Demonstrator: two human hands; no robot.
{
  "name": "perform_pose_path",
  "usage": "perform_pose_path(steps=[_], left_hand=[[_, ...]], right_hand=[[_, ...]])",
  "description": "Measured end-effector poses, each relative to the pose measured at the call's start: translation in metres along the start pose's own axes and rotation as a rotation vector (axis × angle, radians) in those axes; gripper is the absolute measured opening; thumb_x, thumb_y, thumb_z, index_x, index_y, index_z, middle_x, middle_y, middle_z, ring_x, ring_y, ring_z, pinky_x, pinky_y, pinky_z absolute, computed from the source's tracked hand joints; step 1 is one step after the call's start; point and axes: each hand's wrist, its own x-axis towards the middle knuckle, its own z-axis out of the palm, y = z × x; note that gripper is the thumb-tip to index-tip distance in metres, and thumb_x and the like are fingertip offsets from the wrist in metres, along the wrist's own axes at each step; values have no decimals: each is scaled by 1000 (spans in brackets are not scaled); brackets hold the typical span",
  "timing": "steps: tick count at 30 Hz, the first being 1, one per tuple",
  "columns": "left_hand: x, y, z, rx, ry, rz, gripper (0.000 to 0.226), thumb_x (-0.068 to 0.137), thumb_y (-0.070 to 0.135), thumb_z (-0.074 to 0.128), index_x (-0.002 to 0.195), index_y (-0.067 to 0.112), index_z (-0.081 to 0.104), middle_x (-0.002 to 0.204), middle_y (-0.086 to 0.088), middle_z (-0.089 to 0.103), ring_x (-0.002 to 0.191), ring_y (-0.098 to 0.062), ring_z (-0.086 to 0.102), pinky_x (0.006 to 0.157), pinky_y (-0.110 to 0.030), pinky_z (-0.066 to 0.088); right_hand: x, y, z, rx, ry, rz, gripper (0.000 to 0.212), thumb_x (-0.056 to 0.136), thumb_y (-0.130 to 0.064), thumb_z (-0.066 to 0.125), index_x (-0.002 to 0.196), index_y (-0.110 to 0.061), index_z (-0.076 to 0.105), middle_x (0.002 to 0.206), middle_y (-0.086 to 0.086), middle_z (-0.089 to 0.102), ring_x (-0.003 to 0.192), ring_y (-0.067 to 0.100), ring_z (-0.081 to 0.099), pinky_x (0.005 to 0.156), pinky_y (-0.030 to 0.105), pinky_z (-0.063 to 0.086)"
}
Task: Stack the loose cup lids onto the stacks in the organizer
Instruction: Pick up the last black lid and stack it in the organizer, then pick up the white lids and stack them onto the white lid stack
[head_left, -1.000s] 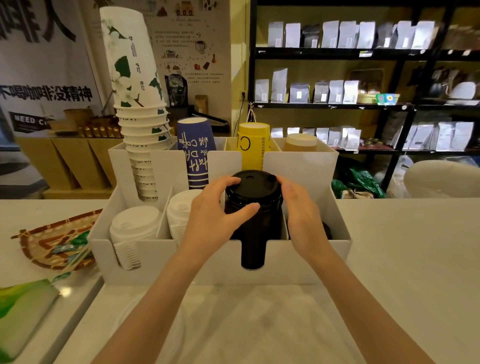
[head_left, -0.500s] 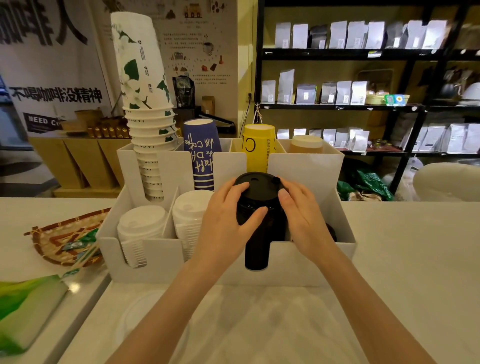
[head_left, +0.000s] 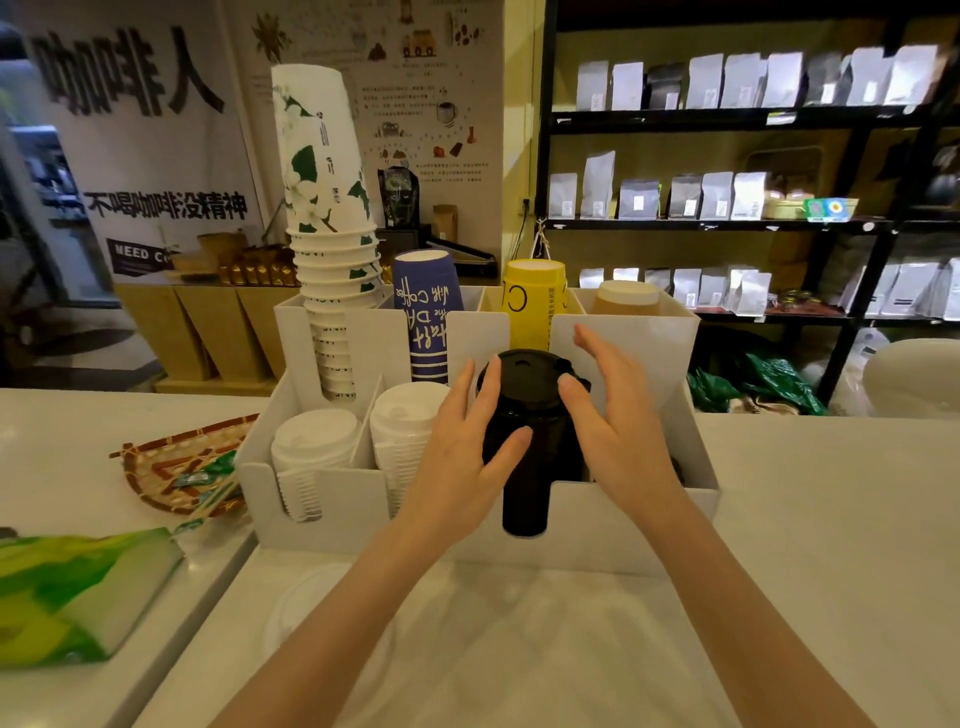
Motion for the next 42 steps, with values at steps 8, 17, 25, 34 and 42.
perform_pose_path(steps=[8,17,25,34,42], left_hand=[[-6,-7,-68,-186,-199,-104,43,89,10,45,124,34,42,119,16,53,104,10,51,82,-7,43],[-86,-32,-113,-28,-104,-272,29,87,32,48,115,33,52,112,12,62,102,0,58,89,-24,47],[-155,-58,-104,122,-176,-421,94,54,66,65,132,45,18,142,22,24,128,0,27,107,-30,29],[-175,-75,-86,238,-172,-390,97,61,53,72,137,35,14,146,10,29,128,-3,30,106,-22,26],[-169,-73,-91,140,-79,-391,92,53,43,80,131,33,32,124,17,45,113,-4,46,88,-5,34]], right_hand=[[-47,-31,50,109,80,-348,32,87,-11,48,118,-6,50,111,11,62,107,11,51,96,16,40],[-108,-20,99,137,-659,-41,52,88,-45,41,137,-38,22,138,-10,42,121,4,40,105,30,36],[-117,-10,111,126,-776,94,64,79,-59,44,136,-37,24,135,-4,48,122,14,44,106,41,36],[-119,-17,109,199,-779,167,54,85,-40,52,134,-29,32,120,-8,55,114,13,50,100,34,38],[-120,-24,110,407,-768,336,32,86,-26,55,117,-32,48,113,-15,59,102,2,55,84,18,45]])
